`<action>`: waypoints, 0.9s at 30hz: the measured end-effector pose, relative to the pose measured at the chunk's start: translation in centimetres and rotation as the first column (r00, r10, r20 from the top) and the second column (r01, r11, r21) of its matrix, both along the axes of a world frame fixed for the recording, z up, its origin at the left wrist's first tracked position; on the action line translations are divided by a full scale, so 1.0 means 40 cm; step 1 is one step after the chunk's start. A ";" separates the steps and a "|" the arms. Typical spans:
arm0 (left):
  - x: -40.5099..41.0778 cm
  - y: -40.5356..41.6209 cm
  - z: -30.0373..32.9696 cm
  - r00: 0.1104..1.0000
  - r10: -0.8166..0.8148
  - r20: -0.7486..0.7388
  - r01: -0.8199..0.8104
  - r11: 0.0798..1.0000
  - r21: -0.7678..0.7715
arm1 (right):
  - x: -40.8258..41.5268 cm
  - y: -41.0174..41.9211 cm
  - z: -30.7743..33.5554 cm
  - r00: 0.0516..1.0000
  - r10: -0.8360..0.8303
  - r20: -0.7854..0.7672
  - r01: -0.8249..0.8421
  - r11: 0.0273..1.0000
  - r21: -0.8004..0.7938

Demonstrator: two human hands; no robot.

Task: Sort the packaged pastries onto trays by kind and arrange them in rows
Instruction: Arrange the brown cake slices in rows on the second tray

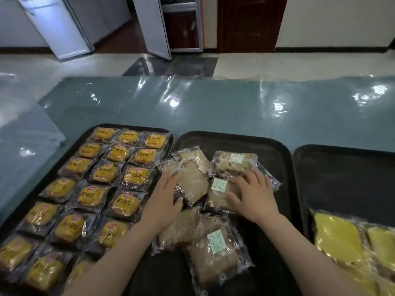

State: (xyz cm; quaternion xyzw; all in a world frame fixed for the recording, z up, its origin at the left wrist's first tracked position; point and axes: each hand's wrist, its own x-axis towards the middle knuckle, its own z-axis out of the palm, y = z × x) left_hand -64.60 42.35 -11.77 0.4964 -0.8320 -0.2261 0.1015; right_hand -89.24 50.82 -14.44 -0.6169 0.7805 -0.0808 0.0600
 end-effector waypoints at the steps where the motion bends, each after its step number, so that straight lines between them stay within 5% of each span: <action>1: -0.016 -0.005 -0.005 0.998 -0.038 0.046 0.041 0.996 -0.074 | 0.002 -0.016 0.002 1.000 -0.002 -0.021 0.001 0.998 -0.058; 6: -0.118 -0.076 -0.025 0.951 -0.107 0.290 0.168 0.966 -0.195 | -0.027 -0.110 0.000 0.998 -0.014 0.061 0.016 0.999 -0.032; 12: -0.164 -0.111 -0.080 0.839 -0.153 0.522 0.179 0.984 -0.001 | -0.077 -0.156 -0.045 0.993 -0.009 0.116 -0.014 0.981 0.192; 27: -0.030 0.074 -0.096 0.885 -0.203 0.420 0.085 0.956 0.282 | -0.002 -0.012 -0.051 0.995 -0.032 0.093 0.015 0.984 0.178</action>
